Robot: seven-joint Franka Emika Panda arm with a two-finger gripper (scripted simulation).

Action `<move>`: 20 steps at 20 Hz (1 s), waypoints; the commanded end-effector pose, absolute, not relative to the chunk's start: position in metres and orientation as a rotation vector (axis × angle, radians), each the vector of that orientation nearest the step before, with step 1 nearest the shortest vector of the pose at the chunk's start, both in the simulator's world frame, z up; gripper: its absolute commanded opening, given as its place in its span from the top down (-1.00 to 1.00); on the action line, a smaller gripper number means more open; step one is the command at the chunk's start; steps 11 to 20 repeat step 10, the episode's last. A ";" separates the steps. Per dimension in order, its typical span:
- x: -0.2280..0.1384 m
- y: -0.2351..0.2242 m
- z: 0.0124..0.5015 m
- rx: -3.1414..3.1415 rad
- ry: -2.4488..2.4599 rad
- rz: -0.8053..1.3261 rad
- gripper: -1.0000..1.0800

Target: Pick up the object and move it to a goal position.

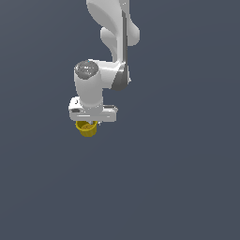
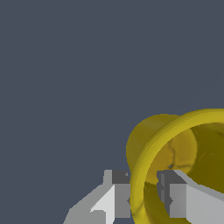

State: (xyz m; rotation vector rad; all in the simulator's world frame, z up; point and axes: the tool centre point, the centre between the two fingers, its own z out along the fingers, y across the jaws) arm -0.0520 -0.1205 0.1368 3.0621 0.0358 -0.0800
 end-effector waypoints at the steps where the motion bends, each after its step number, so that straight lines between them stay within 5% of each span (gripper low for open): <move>1: -0.050 -0.139 0.143 3.062 0.039 -0.076 1.00; 20: -0.047 -0.166 0.150 3.061 0.040 -0.077 1.00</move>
